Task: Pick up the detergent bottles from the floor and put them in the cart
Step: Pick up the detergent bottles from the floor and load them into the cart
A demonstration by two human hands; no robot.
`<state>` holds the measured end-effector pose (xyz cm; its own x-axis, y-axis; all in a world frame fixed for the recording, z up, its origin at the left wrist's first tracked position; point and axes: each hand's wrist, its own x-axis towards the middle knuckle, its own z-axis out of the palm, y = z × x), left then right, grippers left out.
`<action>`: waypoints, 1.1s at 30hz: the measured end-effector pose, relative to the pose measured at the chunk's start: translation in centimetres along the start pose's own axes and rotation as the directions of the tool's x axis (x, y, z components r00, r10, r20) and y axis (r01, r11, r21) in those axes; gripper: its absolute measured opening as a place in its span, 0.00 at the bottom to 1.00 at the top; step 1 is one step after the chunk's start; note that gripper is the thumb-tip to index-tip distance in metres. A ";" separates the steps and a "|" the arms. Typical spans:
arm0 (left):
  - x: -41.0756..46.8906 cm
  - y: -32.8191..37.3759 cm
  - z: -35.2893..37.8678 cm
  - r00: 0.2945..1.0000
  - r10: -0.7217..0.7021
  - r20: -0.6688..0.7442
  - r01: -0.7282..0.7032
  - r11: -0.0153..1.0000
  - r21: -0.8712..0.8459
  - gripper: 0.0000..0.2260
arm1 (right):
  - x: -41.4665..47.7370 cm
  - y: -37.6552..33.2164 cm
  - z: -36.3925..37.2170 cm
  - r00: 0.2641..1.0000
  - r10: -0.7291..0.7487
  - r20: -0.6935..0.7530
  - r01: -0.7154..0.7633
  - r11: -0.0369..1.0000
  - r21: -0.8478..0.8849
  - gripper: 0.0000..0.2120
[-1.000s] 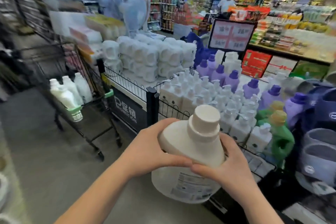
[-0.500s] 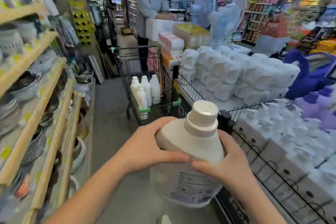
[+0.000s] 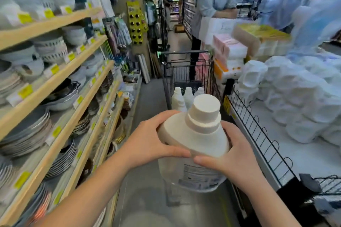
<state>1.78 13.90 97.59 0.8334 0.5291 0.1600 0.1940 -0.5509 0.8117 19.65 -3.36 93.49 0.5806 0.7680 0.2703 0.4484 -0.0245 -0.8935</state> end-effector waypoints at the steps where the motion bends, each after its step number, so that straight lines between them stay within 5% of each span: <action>1: 1.2 -0.5 -0.5 1.000 -0.015 -0.010 0.015 1.000 -0.004 0.38 | 1.7 0.3 0.3 1.000 -0.007 0.019 0.007 1.000 -0.003 0.43; 14: 17.0 -10.9 -6.9 0.998 -0.043 0.055 0.046 0.997 -0.060 0.35 | 18.7 4.4 7.3 0.999 0.045 0.023 -0.044 0.998 -0.039 0.40; 23: 31.9 -19.2 -14.6 0.971 0.077 0.225 -0.067 0.996 -0.053 0.41 | 31.0 5.9 14.6 0.976 0.112 -0.184 -0.132 0.986 -0.098 0.44; 33: 45.4 -23.3 -19.2 0.898 0.237 0.370 -0.216 0.971 -0.098 0.38 | 40.7 6.3 18.4 0.912 0.173 -0.371 -0.230 0.967 -0.113 0.45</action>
<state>25.12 63.12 96.76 0.9861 0.1056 0.1279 -0.0422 -0.5860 0.8092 33.55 39.49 92.28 0.8597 0.4585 0.2249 0.3770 -0.2728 -0.8851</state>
